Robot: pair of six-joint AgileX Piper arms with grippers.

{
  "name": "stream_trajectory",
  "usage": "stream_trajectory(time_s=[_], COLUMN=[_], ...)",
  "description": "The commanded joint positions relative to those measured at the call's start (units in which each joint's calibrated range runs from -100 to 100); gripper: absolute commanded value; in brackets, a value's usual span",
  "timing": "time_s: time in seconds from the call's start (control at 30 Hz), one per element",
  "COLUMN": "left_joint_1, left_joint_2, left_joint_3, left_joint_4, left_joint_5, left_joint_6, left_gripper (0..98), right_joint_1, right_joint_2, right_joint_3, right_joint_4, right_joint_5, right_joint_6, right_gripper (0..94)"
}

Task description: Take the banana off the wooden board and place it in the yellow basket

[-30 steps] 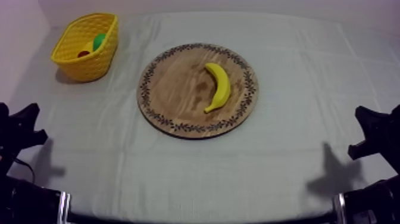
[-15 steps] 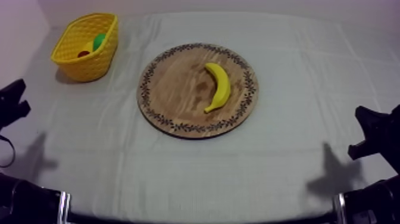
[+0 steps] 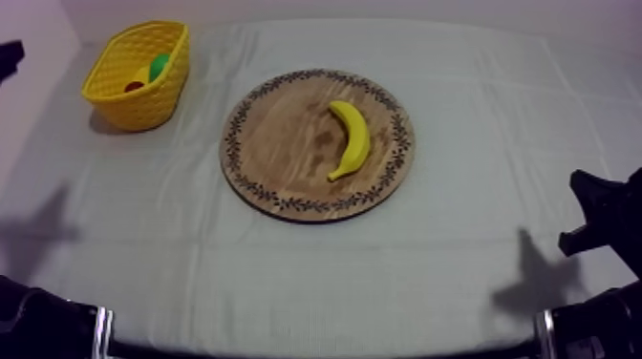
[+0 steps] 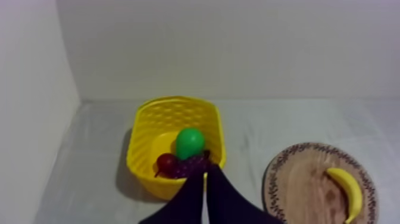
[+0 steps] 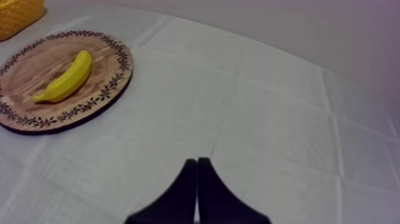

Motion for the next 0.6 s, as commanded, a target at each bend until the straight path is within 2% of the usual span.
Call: stream_trajectory(time_s=[0.0, 0.3, 0.57], left_joint_1=[1.4, 7.5, 13.9], left_joint_2=[6.3, 20.7, 31.7], left_joint_3=[-11.7, -32.9, -45.8], left_joint_4=[-0.04, -1.38, -4.49], left_joint_5=[3.2, 11.9, 13.5], left_joint_6=[0.2, 2.1, 6.6], left_gripper=[0.0, 0.0, 0.0], right_joint_1=[0.0, 0.0, 0.0], right_joint_2=[0.0, 0.0, 0.0], right_joint_3=[0.0, 0.0, 0.0], right_joint_4=[0.0, 0.0, 0.0], right_joint_5=[0.0, 0.0, 0.0], right_joint_6=[0.0, 0.0, 0.0], right_gripper=[0.3, 0.3, 0.3])
